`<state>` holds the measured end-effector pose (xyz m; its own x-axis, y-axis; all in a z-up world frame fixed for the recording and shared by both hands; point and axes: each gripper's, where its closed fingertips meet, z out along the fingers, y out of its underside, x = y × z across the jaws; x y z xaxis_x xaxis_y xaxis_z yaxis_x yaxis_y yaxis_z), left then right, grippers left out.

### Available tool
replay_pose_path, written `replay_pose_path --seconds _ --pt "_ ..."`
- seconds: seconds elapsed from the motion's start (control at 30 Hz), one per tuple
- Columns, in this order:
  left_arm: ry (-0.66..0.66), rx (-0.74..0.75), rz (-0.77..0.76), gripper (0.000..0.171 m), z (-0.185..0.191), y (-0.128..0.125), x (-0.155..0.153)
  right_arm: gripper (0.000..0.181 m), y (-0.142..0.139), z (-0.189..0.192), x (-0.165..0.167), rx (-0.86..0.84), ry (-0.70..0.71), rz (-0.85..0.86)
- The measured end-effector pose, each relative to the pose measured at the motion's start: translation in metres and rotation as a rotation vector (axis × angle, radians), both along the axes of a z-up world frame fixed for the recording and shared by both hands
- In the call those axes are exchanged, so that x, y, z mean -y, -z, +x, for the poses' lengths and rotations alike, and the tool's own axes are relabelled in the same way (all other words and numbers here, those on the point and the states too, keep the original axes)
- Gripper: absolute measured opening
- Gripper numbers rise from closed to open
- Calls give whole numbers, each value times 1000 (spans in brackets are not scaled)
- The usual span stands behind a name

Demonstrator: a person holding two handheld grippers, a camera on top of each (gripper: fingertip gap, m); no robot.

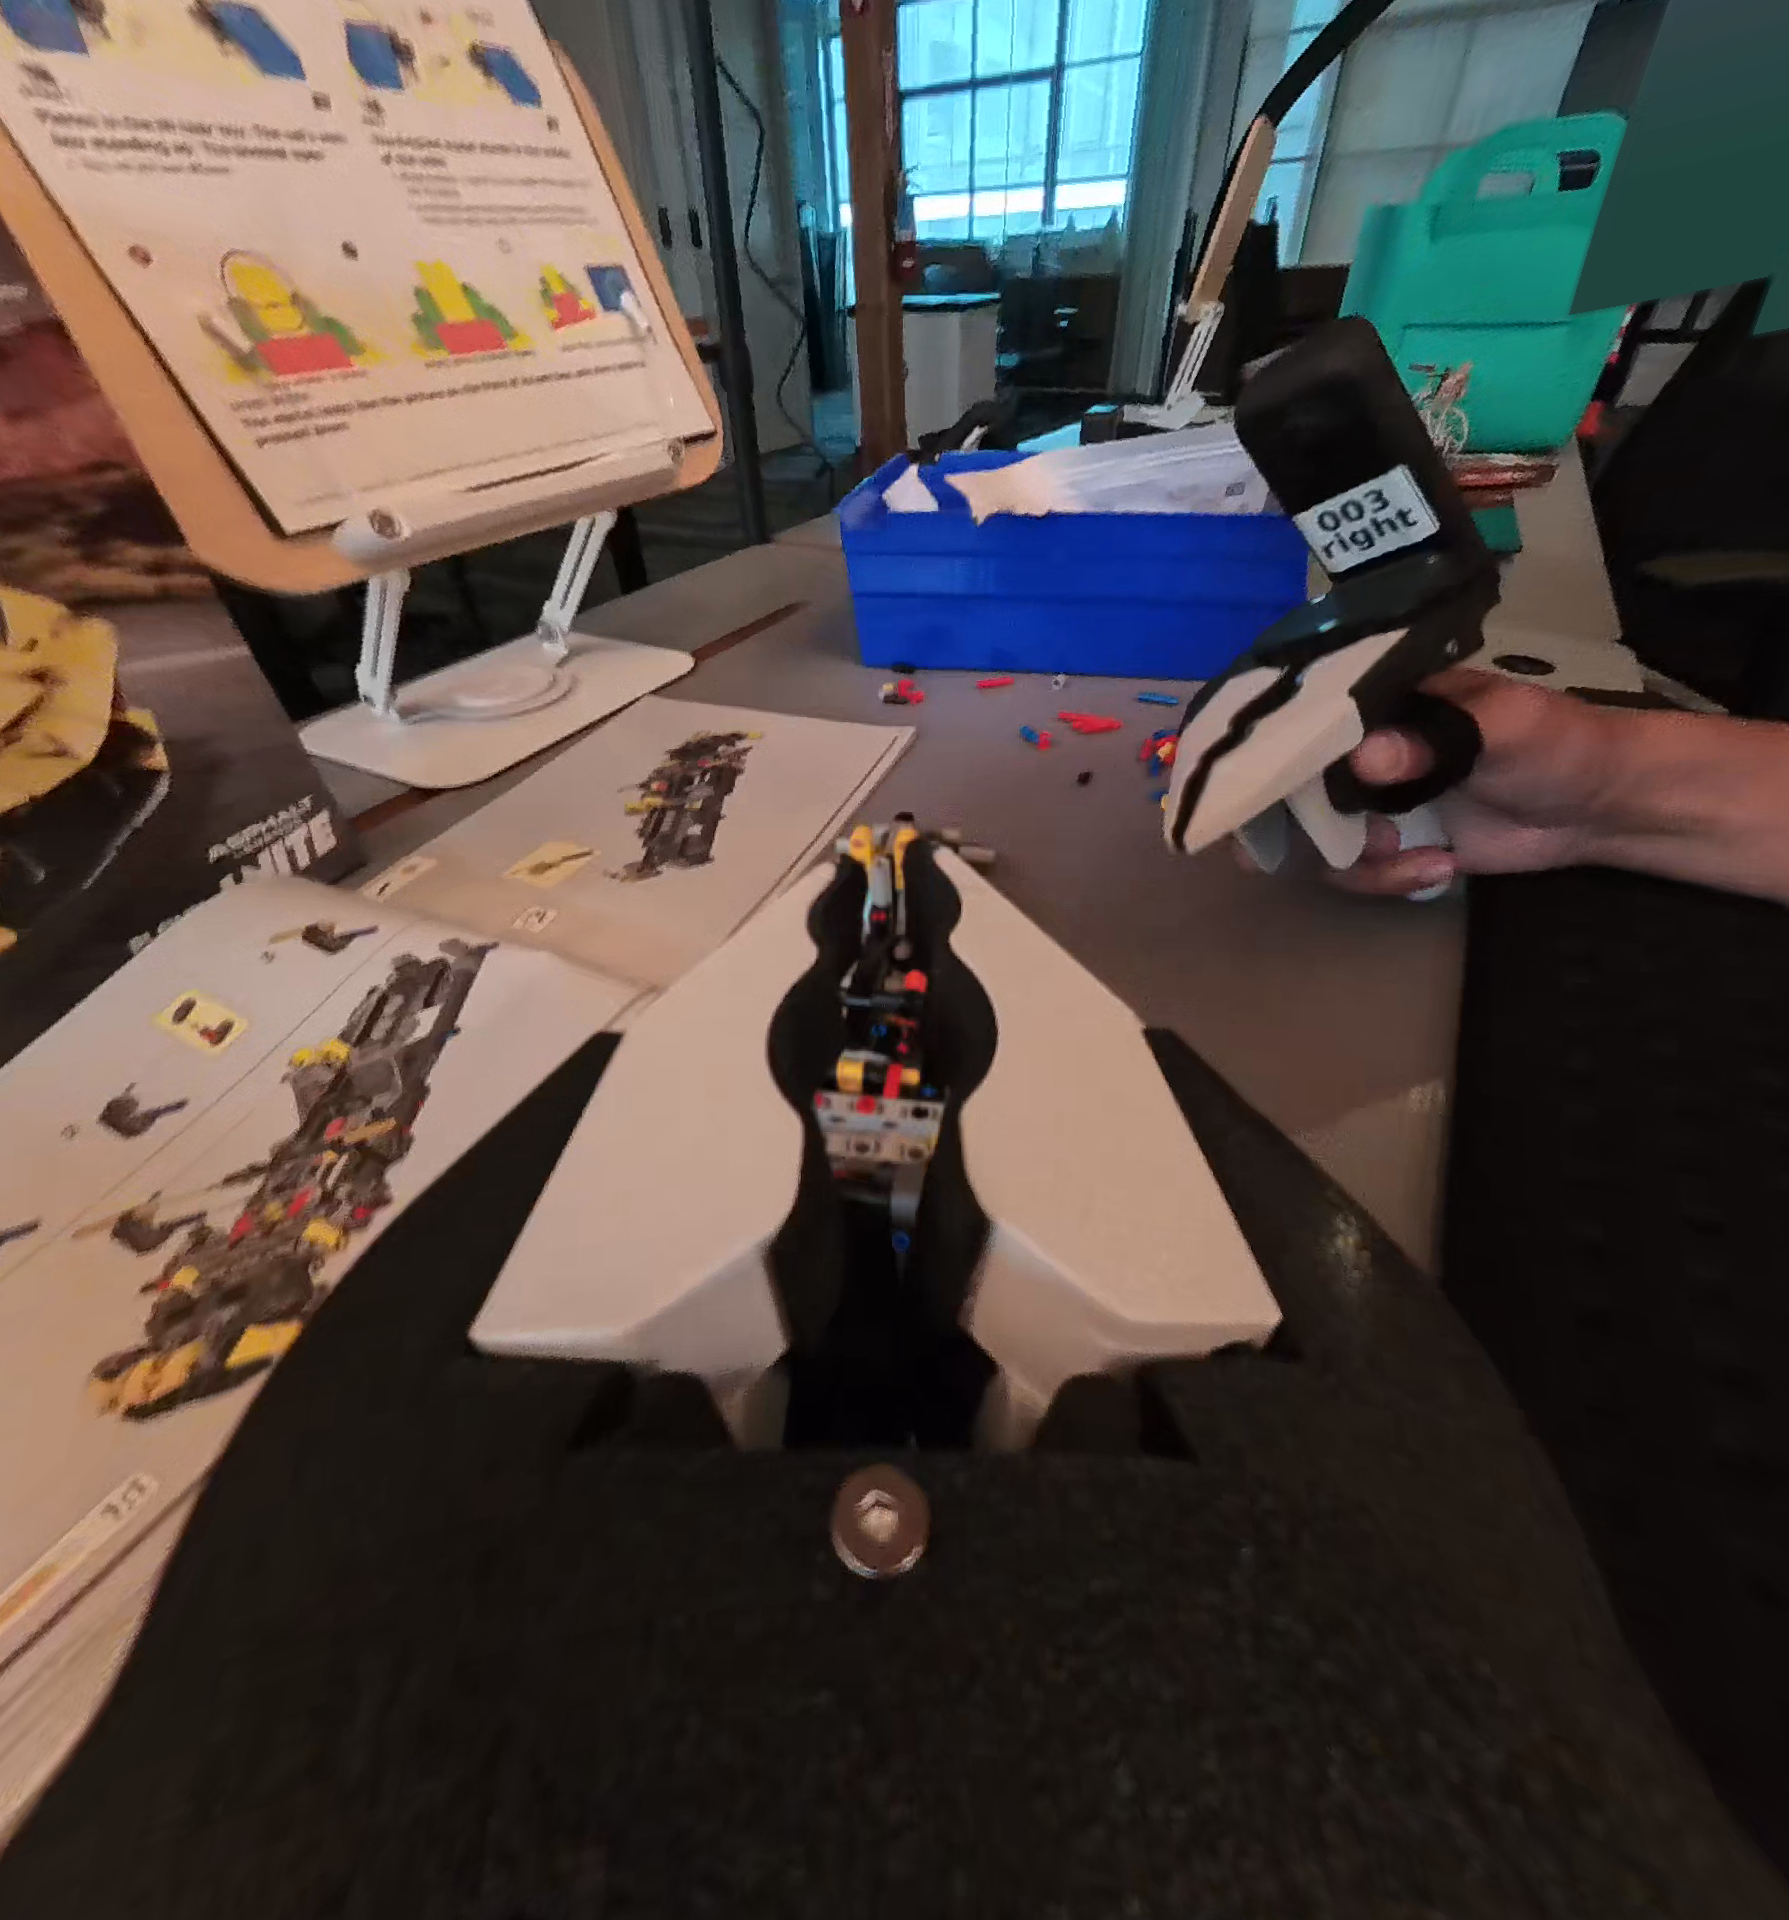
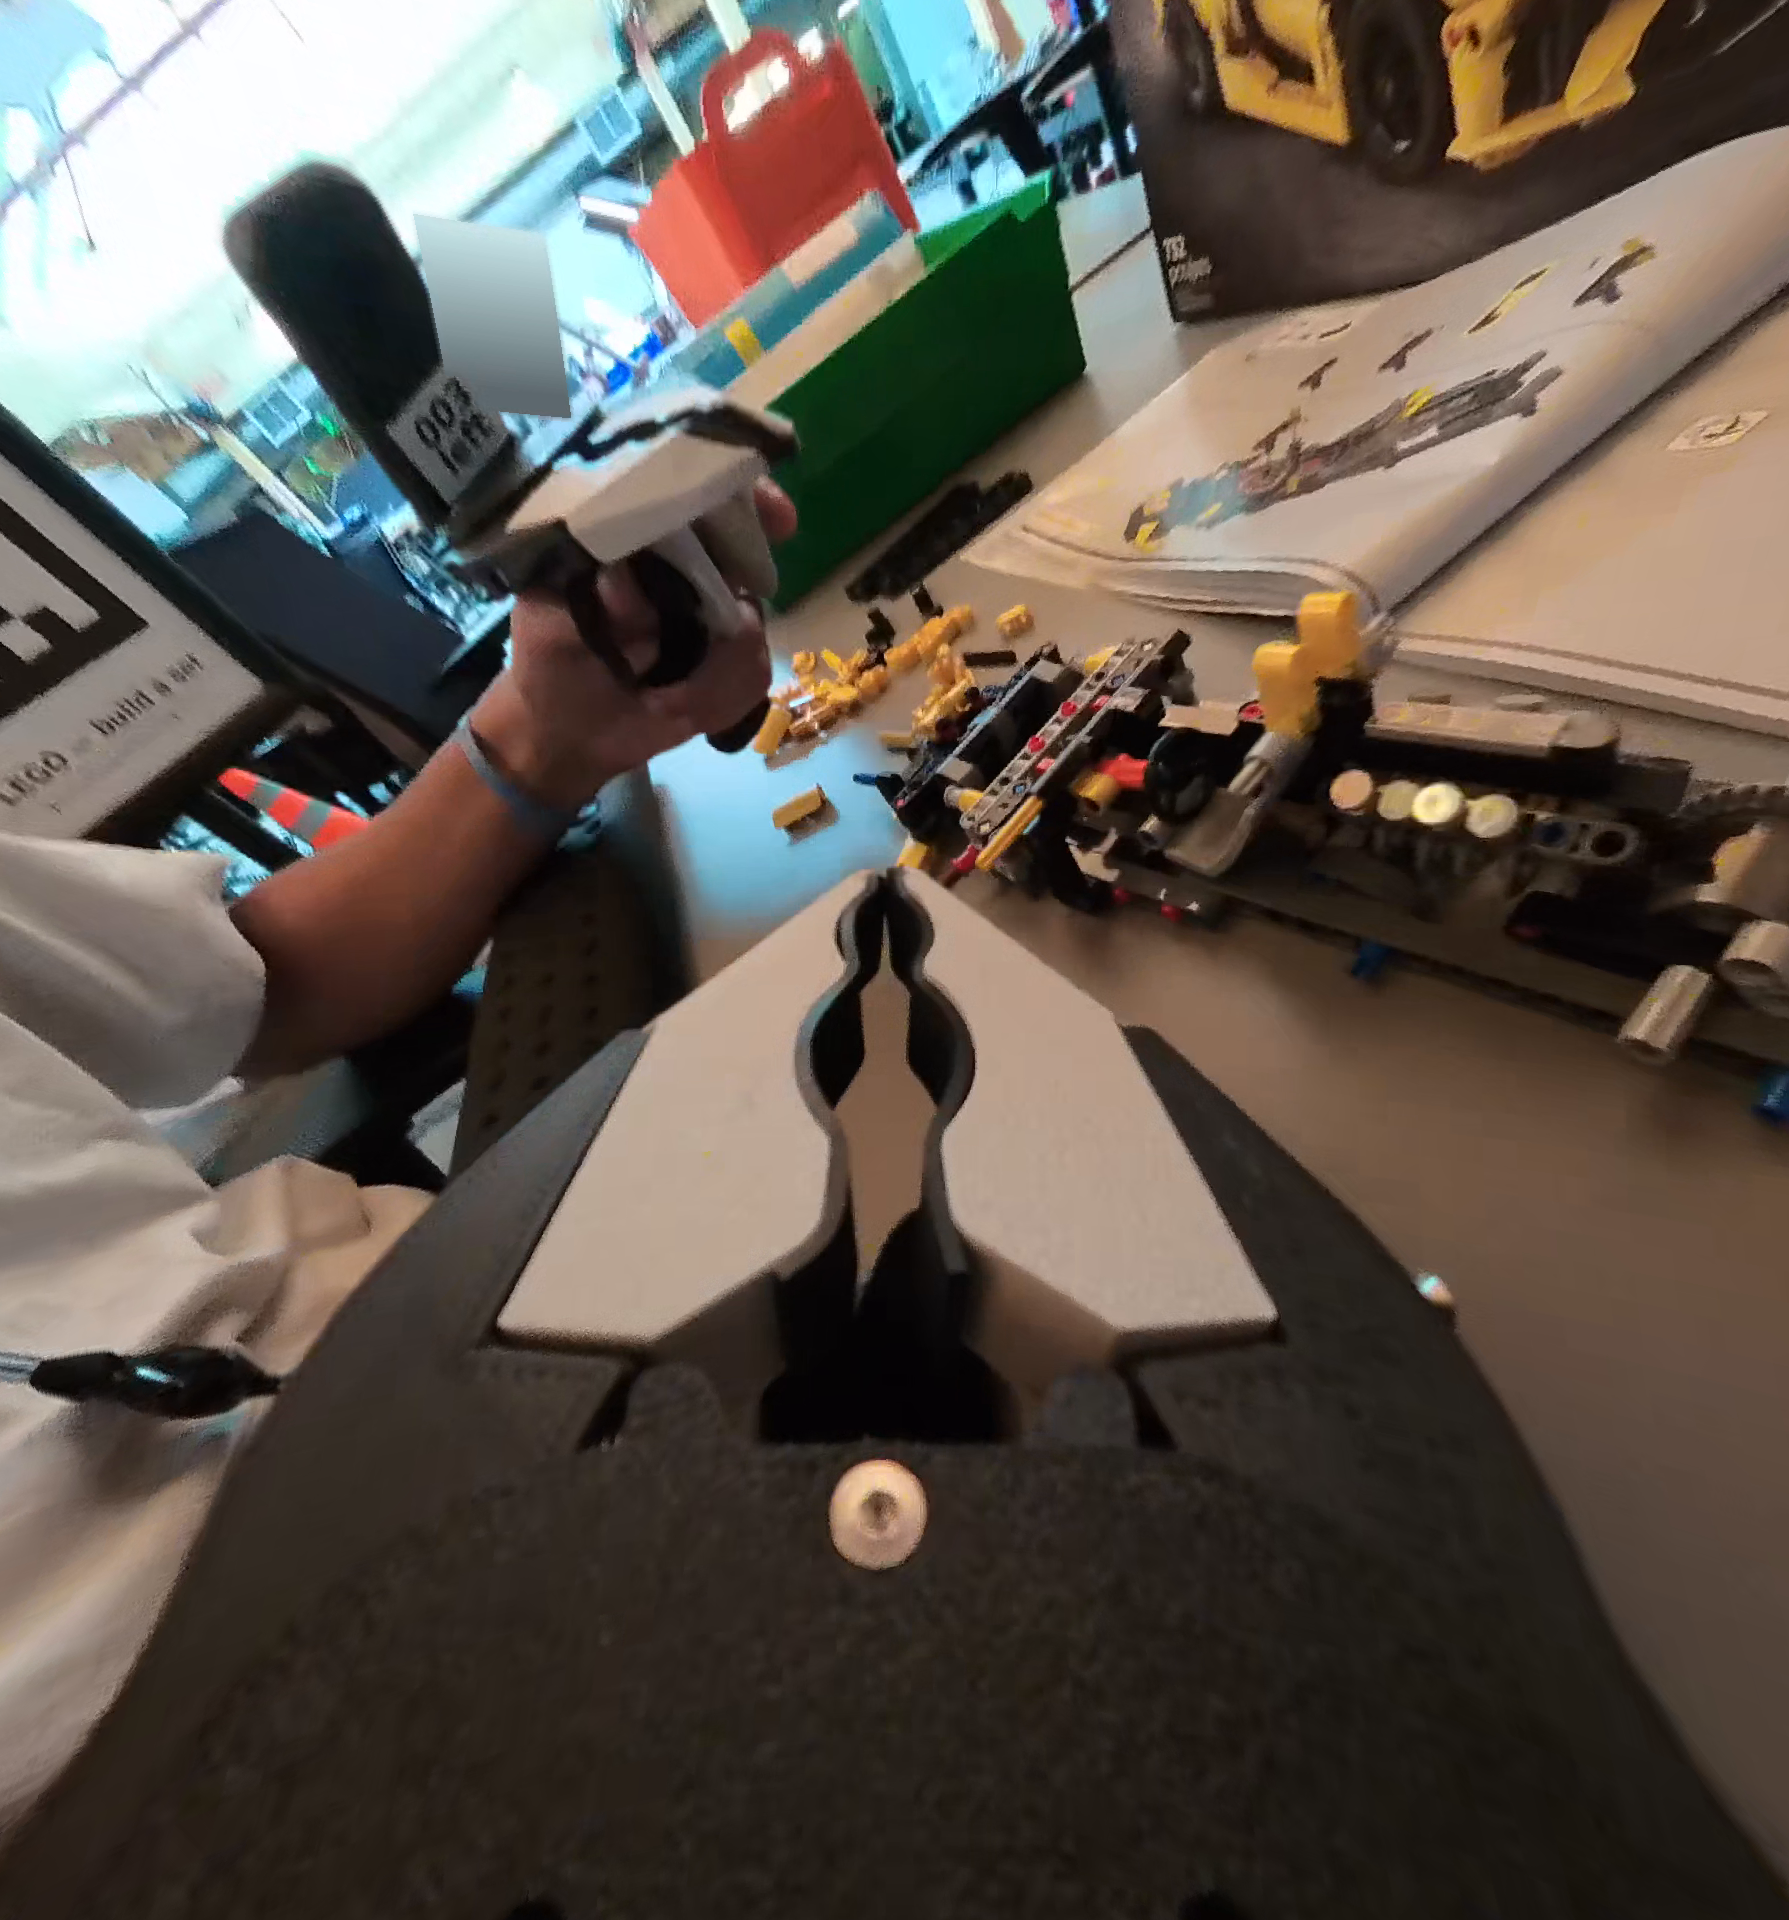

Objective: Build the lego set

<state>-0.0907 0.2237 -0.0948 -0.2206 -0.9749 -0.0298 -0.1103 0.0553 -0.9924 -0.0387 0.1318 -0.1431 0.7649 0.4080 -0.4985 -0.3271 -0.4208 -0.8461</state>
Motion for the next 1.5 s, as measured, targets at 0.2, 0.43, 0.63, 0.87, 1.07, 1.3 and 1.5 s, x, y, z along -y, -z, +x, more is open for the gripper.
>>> replay_pose_path --seconds 0.2,0.43,0.63,0.87,1.07,1.3,1.5 --pt "28 -31 -220 9 -38 -8 -7 0 -16 7 2 -108 7 68" --pt "-7 100 -482 3 -73 -28 -25 0 -21 4 4 -158 -15 76" --pt "47 318 -760 7 -128 -59 -47 3 -24 -4 7 -181 -58 92" --pt "40 455 -967 0 -165 -48 -69 0 -27 -18 14 -92 -111 126" --pt "114 636 -1000 0 -193 -56 -75 0 -28 -32 19 -107 -168 104" --pt "-116 398 -777 4 -177 -36 -80 0 -39 -3 15 -232 -59 135" --pt "-558 -389 -155 6 -185 64 -105 0 -42 14 13 -366 -22 125"
